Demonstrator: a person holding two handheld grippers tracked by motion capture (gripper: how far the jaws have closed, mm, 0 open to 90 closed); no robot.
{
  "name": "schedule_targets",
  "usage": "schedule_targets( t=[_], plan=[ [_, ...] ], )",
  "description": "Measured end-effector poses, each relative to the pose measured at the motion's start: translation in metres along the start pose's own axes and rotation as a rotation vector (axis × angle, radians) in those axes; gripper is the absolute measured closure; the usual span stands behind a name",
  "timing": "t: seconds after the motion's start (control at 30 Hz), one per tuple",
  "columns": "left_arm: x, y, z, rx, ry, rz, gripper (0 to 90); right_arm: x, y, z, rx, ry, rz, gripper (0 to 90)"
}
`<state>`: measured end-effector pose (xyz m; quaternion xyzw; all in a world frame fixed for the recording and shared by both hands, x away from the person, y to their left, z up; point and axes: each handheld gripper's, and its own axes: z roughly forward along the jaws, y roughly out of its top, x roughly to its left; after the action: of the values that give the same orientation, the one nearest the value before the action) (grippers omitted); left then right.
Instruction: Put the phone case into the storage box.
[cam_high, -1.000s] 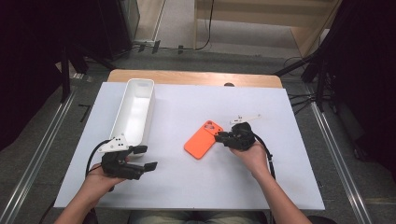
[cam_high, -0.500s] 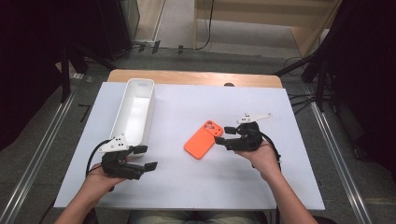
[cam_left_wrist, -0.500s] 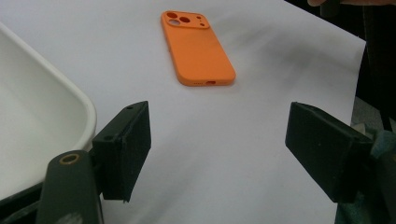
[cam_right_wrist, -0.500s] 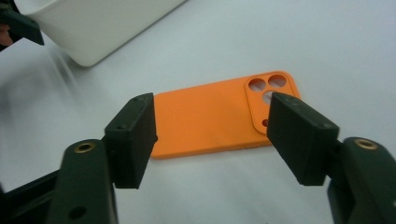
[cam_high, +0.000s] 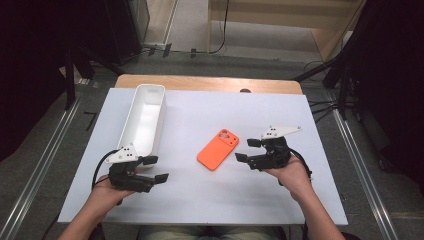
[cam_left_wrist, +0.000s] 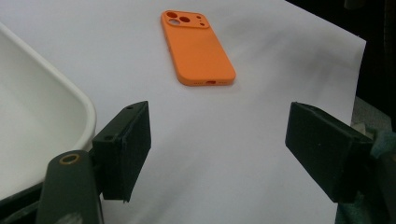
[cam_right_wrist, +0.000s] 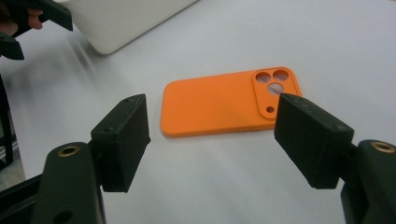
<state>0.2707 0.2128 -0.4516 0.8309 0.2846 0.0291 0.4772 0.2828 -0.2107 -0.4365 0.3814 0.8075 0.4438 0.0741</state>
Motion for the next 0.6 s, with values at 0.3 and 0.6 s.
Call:
schedule_targets(
  t=[0.3,0.6],
  plan=[
    [0.000,0.000,0.000,-0.001,0.001,-0.003,22.0,0.007,-0.013,-0.010,-0.004,-0.004,-0.001,25.5],
    [0.000,0.000,0.000,-0.001,0.002,-0.002,22.0,0.013,-0.025,-0.017,0.000,-0.001,0.014,25.5]
  ],
)
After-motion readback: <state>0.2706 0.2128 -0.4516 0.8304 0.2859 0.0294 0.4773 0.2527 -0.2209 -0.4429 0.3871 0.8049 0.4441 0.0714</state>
